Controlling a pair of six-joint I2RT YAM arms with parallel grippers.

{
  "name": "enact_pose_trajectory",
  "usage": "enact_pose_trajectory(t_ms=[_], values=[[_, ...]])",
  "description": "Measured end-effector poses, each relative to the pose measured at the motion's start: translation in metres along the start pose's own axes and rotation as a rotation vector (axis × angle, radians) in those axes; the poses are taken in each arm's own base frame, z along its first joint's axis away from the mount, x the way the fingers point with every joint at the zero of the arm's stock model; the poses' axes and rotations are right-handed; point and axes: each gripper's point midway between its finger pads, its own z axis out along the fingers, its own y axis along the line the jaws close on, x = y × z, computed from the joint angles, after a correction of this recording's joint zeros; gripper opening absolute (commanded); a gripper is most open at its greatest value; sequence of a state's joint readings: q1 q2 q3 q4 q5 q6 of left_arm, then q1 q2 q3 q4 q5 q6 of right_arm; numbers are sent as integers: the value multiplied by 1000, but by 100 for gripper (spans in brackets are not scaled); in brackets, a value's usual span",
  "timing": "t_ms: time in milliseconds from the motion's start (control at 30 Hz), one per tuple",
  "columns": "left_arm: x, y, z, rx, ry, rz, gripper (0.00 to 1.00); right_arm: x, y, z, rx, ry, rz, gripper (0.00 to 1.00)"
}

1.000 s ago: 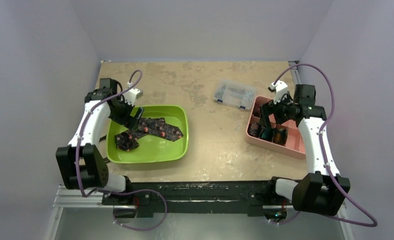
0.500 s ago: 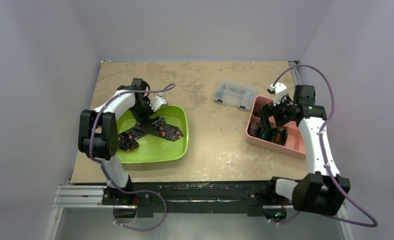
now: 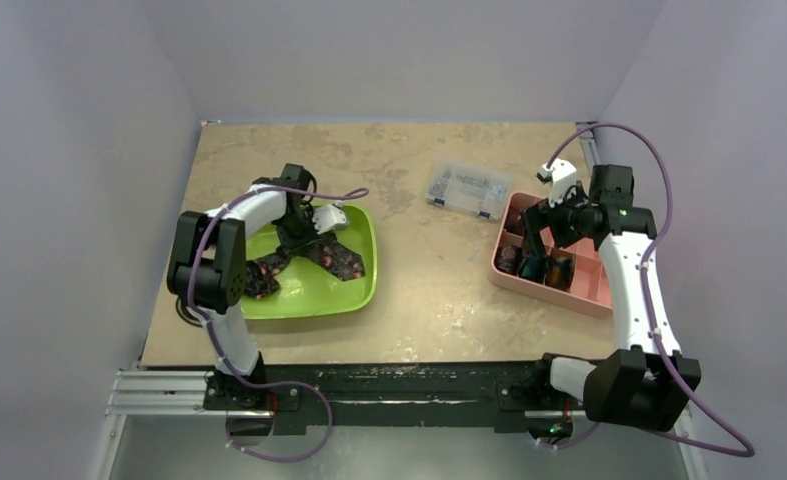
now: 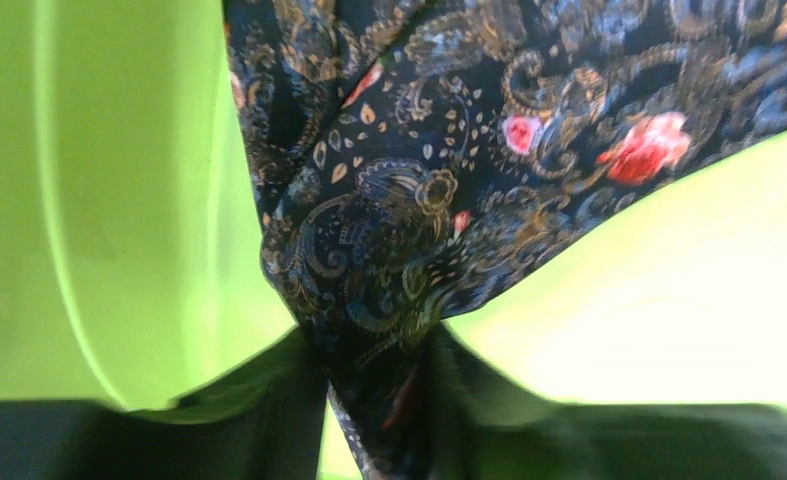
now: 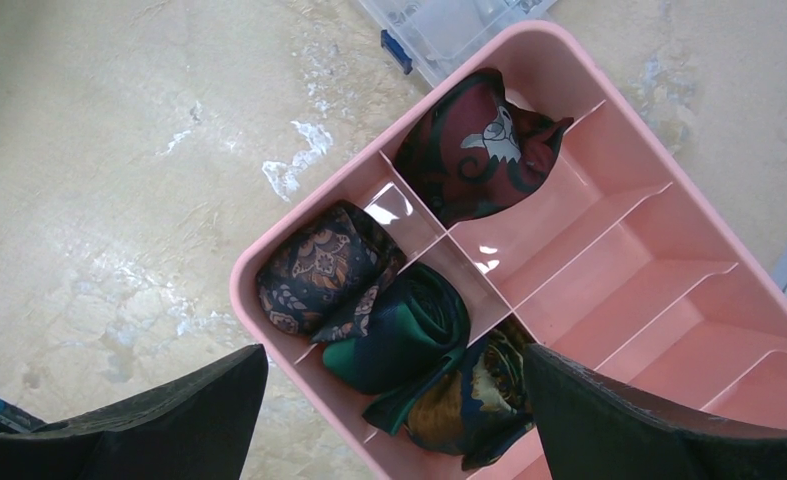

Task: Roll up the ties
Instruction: Pick up the tie from the bin.

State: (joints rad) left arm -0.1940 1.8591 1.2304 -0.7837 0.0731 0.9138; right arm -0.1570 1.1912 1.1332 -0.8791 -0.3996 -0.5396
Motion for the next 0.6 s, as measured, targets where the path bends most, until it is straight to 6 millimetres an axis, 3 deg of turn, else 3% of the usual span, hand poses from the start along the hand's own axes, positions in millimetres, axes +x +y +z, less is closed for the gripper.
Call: enact_pose_trajectory(t_ms=[33, 233, 333, 433, 600], values=[[-2, 1, 0, -7, 1, 17, 0, 0, 0, 0, 1, 1, 0, 99], [-7, -1, -5, 7, -33, 15, 0, 2, -3, 3, 8, 17, 5, 99], [-19, -13, -24, 65, -99, -39, 0, 2, -4, 4, 7, 19, 9, 99], [-52, -7, -73, 58, -235, -94, 0, 0, -4, 5, 8, 9, 18, 99], [-134, 12, -203, -64, -572, -94, 0, -4, -5, 10, -5, -2, 36, 99]])
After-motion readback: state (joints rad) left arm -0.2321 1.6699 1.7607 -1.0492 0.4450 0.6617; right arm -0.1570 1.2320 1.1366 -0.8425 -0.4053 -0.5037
